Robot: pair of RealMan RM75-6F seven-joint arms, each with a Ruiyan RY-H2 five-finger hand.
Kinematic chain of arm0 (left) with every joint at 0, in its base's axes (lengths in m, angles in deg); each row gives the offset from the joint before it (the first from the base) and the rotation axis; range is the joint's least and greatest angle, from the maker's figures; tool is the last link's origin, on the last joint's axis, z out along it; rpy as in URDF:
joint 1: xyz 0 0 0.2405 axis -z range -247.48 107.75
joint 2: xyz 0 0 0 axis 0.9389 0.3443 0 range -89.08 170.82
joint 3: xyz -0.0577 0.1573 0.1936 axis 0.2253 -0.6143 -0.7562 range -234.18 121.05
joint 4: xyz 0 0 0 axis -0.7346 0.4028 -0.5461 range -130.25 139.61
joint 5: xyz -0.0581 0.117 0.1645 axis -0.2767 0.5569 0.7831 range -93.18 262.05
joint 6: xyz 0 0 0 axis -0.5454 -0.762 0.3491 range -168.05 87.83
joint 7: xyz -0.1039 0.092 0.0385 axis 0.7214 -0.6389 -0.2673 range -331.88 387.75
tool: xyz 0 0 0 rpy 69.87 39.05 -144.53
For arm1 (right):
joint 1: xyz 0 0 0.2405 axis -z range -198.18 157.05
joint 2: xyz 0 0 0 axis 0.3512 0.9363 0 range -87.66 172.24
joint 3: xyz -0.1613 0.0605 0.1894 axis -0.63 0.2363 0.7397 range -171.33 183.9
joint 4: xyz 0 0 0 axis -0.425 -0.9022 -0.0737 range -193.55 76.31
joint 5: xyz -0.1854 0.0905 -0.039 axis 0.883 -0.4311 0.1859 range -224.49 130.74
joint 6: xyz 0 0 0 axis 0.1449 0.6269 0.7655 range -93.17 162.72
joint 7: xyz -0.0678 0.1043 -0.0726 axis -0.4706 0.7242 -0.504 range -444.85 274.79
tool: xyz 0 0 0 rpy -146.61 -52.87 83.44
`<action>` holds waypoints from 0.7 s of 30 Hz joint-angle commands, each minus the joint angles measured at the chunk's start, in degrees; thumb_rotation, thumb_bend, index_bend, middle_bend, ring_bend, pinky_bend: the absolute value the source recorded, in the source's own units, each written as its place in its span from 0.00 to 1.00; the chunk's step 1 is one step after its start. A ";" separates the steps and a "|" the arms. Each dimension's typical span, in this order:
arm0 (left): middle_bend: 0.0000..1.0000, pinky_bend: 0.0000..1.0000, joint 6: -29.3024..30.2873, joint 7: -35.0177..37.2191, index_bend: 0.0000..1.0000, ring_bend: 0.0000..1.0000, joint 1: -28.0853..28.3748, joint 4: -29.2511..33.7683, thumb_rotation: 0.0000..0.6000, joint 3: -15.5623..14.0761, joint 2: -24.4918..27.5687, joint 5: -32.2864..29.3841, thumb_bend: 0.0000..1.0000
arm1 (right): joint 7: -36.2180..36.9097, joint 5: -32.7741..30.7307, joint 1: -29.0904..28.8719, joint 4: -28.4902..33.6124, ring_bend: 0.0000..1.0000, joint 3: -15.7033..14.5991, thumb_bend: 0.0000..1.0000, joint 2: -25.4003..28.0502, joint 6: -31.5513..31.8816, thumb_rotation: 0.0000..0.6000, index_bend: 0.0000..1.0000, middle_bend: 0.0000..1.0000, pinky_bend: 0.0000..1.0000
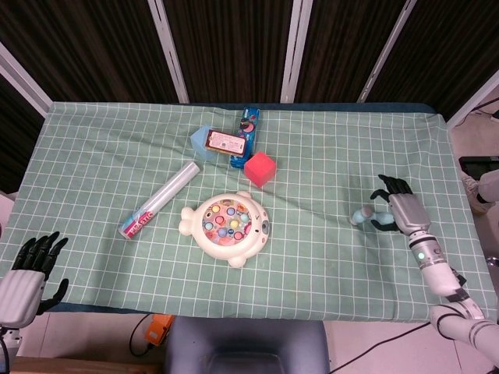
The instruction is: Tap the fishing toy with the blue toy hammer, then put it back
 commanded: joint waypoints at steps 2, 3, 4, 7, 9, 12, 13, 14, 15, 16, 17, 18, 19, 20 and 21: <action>0.00 0.07 0.22 0.17 0.00 0.00 -0.12 -0.03 1.00 -0.04 0.06 0.10 0.41 | 2.01 0.83 -0.56 -1.77 0.01 -1.25 0.43 -1.02 -0.93 1.00 0.51 0.16 0.04; 0.00 0.06 0.24 0.21 0.00 0.00 -0.15 -0.05 1.00 -0.05 0.07 0.10 0.41 | 2.41 1.04 -0.62 -2.18 0.01 -1.52 0.44 -1.14 -1.02 1.00 0.52 0.16 0.04; 0.00 0.06 0.23 0.25 0.00 0.00 -0.15 -0.07 1.00 -0.05 0.09 0.09 0.41 | 2.85 1.25 -0.68 -2.74 0.02 -1.81 0.45 -1.30 -1.07 1.00 0.52 0.16 0.04; 0.00 0.06 0.19 0.17 0.00 0.00 -0.17 0.00 1.00 -0.06 0.11 0.04 0.41 | 3.40 1.72 -0.89 -3.75 0.02 -2.49 0.46 -1.56 -1.26 1.00 0.54 0.16 0.04; 0.00 0.06 0.18 0.18 0.00 0.00 -0.15 -0.02 1.00 -0.06 0.10 0.07 0.41 | 3.33 1.87 -1.07 -4.19 0.02 -2.79 0.46 -1.73 -1.48 1.00 0.54 0.16 0.04; 0.00 0.06 0.27 0.08 0.00 0.00 -0.19 0.02 1.00 -0.09 0.07 0.16 0.41 | 2.91 1.78 -1.45 -4.82 0.02 -3.18 0.46 -2.08 -2.34 1.00 0.54 0.16 0.04; 0.00 0.06 0.30 0.03 0.00 0.00 -0.21 0.01 1.00 -0.10 0.04 0.19 0.41 | 2.67 1.74 -1.63 -5.04 0.02 -3.34 0.46 -2.23 -2.77 1.00 0.54 0.16 0.04; 0.00 0.06 0.31 0.01 0.00 0.00 -0.22 0.00 1.00 -0.11 0.02 0.20 0.41 | 2.49 1.73 -1.76 -5.18 0.02 -3.45 0.46 -2.32 -3.03 1.00 0.54 0.16 0.04; 0.00 0.06 0.30 -0.01 0.00 0.00 -0.22 -0.01 1.00 -0.12 0.01 0.20 0.41 | 2.27 1.75 -1.86 -5.30 0.02 -3.60 0.46 -2.41 -3.23 1.00 0.54 0.16 0.04; 0.00 0.06 0.27 -0.04 0.00 0.00 -0.19 0.01 1.00 -0.09 0.01 0.19 0.41 | 1.91 1.81 -2.00 -5.42 0.02 -3.75 0.46 -2.52 -3.39 1.00 0.54 0.16 0.04; 0.00 0.06 0.23 -0.05 0.00 0.00 -0.17 0.02 1.00 -0.07 0.02 0.16 0.41 | 1.64 1.82 -2.08 -5.49 0.02 -3.83 0.47 -2.60 -3.43 1.00 0.54 0.16 0.04; 0.00 0.06 0.22 -0.06 0.00 0.00 -0.17 0.02 1.00 -0.07 0.03 0.14 0.41 | 1.41 1.82 -2.14 -5.51 0.02 -3.88 0.47 -2.66 -3.45 1.00 0.54 0.16 0.04; 0.00 0.06 0.22 -0.07 0.00 0.00 -0.18 0.02 1.00 -0.06 0.03 0.12 0.41 | 1.15 1.81 -2.22 -5.49 0.02 -3.95 0.47 -2.70 -3.45 1.00 0.54 0.16 0.04; 0.00 0.06 0.21 -0.08 0.00 0.00 -0.18 0.02 1.00 -0.06 0.02 0.10 0.41 | 0.98 1.83 -2.29 -5.45 0.02 -4.02 0.48 -2.70 -3.51 1.00 0.54 0.16 0.04; 0.00 0.07 0.22 -0.07 0.00 0.00 -0.19 0.02 1.00 -0.06 0.02 0.10 0.41 | 0.77 1.83 -2.36 -5.43 0.02 -4.10 0.49 -2.67 -3.60 1.00 0.54 0.16 0.04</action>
